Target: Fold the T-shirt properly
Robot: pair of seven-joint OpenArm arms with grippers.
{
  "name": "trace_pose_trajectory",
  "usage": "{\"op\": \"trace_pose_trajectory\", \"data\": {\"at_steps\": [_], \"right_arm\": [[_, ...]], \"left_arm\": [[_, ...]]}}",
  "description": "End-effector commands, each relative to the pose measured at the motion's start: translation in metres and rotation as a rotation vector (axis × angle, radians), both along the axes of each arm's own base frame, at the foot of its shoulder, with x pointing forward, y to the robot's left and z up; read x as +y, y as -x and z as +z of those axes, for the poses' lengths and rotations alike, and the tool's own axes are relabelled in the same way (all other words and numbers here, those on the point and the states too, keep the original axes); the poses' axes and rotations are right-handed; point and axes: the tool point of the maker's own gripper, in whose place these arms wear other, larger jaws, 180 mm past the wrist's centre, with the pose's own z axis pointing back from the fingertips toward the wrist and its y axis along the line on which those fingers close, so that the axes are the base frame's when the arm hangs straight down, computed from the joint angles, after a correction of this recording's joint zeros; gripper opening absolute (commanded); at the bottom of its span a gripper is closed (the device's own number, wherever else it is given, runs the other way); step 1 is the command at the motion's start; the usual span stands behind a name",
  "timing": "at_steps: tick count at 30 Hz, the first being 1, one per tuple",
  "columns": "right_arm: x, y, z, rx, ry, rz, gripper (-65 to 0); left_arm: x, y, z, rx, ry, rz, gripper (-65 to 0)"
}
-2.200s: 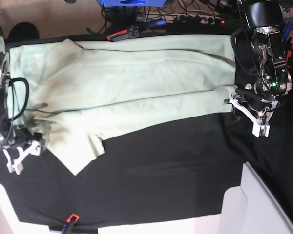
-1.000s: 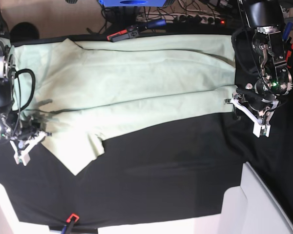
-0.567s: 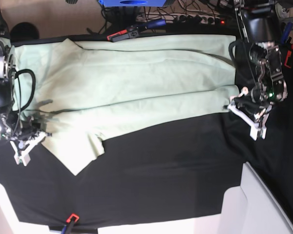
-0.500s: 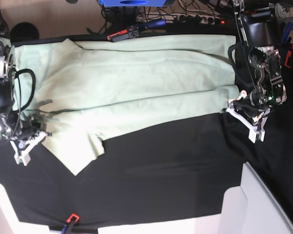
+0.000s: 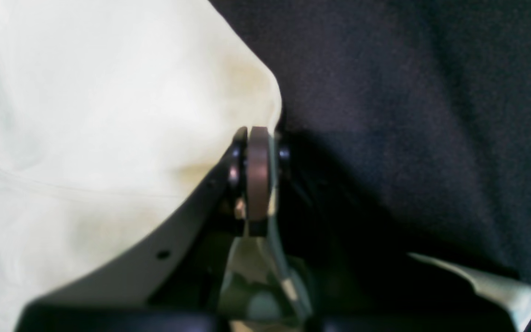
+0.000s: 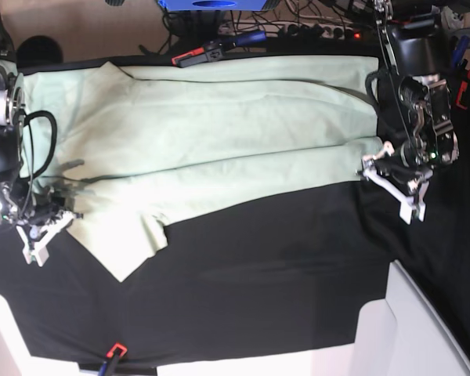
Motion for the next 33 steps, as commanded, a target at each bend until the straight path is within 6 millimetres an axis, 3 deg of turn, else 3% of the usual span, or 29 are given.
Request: {"op": "trace_pose_trajectory", "data": {"at_steps": [1,9,11,13,15,16,20,25,29,33], "right_arm": [[-0.008,-0.017,0.017,-0.053,0.007,-0.007,-64.7],[-0.007,-0.017,0.017,-0.053,0.005,-0.002,-64.7],[-0.007,-0.017,0.017,-0.053,0.005,-0.002,-64.7],[-0.007,-0.017,0.017,-0.053,0.005,-0.002,-64.7],[-0.007,-0.017,0.017,-0.053,0.005,-0.001,-64.7],[-0.007,-0.017,0.017,-0.053,0.005,-0.001,-64.7],[-0.007,-0.017,0.017,-0.054,0.003,-0.004,-64.7],[-0.007,-0.019,0.019,-0.061,0.002,-0.006,-64.7],[-0.008,-0.028,0.031,-0.106,0.016,0.010,-64.9],[-0.006,-0.030,0.041,-0.152,0.042,0.044,-64.9]], "left_arm": [[0.007,-0.011,0.013,-0.047,-0.016,-0.002,-26.5],[0.007,-0.003,0.007,-0.029,-0.016,-0.002,-27.0],[0.006,-0.003,0.007,-0.029,-0.015,-0.003,-29.9],[0.002,-0.004,0.006,-0.028,-0.008,-0.008,-43.0],[-0.002,-0.003,0.004,-0.028,0.001,-0.004,-63.2],[-0.003,-0.003,0.004,-0.028,0.003,-0.004,-65.0],[-0.006,-0.006,0.006,-0.036,0.004,-0.013,-65.0],[-0.007,-0.009,0.025,-0.089,-0.024,-0.032,-65.0],[-0.009,-0.005,0.040,-0.124,-0.051,-0.052,-65.0],[-0.009,-0.002,0.040,-0.124,-0.055,-0.056,-65.0]]}}
